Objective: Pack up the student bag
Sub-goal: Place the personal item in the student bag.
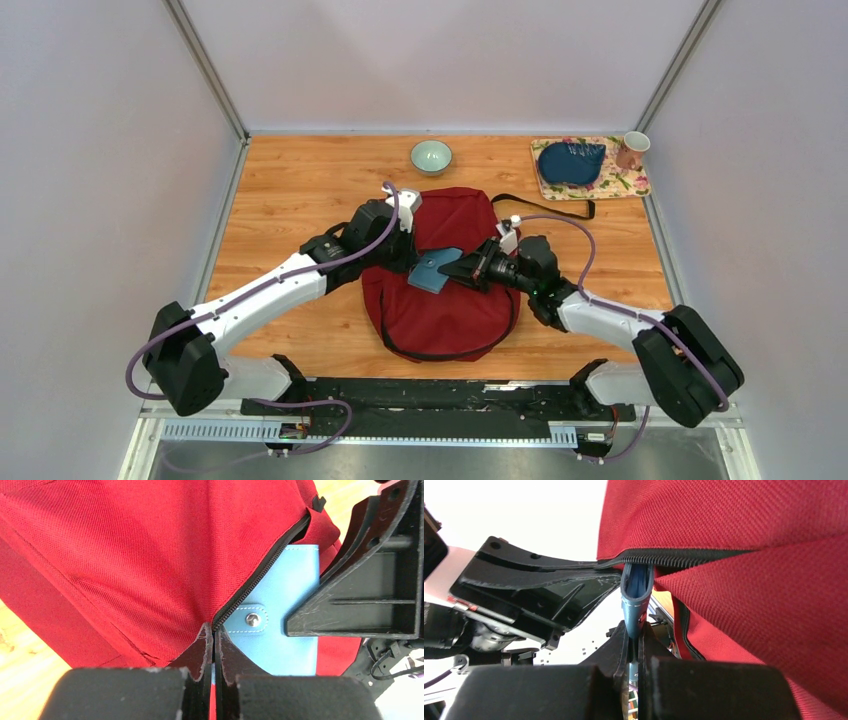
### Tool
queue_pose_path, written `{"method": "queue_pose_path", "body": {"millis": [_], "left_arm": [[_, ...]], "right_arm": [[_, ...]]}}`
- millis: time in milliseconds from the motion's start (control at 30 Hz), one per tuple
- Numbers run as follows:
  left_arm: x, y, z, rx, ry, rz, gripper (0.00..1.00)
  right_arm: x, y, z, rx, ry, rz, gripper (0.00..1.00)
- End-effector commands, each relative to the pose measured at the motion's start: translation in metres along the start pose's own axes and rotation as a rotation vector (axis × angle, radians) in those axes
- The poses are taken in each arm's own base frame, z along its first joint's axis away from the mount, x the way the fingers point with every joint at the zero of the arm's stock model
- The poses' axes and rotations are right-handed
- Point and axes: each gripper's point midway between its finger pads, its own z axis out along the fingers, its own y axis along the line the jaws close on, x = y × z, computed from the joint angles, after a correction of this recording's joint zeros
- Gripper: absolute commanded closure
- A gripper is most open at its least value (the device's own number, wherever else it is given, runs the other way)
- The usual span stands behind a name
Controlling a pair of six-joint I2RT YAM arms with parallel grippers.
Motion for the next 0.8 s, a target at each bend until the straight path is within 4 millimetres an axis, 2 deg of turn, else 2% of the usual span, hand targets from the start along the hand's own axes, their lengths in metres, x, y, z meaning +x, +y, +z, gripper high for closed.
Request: {"method": "queue_pose_path", "body": {"millis": [0, 100, 167, 267, 300, 333, 400, 500, 567, 633, 767], "left_arm": [[0.003, -0.016, -0.008, 0.079, 0.016, 0.004, 1.00], [0.001, -0.021, -0.008, 0.102, 0.012, 0.006, 1.00], [0.001, -0.023, -0.009, 0.112, 0.016, 0.008, 1.00], [0.002, -0.027, -0.013, 0.140, 0.018, 0.013, 1.00], [0.001, -0.029, -0.015, 0.150, 0.015, 0.016, 1.00], [0.003, -0.032, -0.017, 0.167, 0.025, 0.022, 1.00], [0.002, -0.036, -0.020, 0.185, 0.028, 0.026, 1.00], [0.007, -0.041, -0.024, 0.217, 0.048, 0.028, 1.00], [0.012, -0.042, -0.026, 0.231, 0.071, 0.027, 1.00], [0.017, -0.043, -0.027, 0.241, 0.086, 0.027, 1.00], [0.026, -0.043, -0.023, 0.253, 0.115, 0.019, 1.00]], "right_arm": [[-0.014, 0.040, -0.018, -0.133, -0.101, -0.055, 1.00], [-0.022, 0.033, -0.019, -0.090, -0.154, -0.068, 1.00], [-0.025, 0.034, -0.018, -0.091, -0.168, -0.078, 1.00], [-0.032, 0.026, -0.016, -0.057, -0.212, -0.075, 1.00], [-0.038, 0.017, -0.017, -0.031, -0.247, -0.068, 1.00], [-0.041, 0.016, -0.020, -0.027, -0.272, -0.067, 1.00], [-0.049, 0.002, -0.025, 0.012, -0.337, -0.062, 1.00], [-0.054, -0.002, -0.033, 0.012, -0.391, -0.079, 1.00], [-0.057, 0.006, -0.038, -0.027, -0.421, -0.086, 1.00], [-0.057, 0.005, -0.043, -0.042, -0.440, -0.083, 1.00], [-0.057, 0.030, -0.047, -0.107, -0.443, -0.110, 1.00]]}}
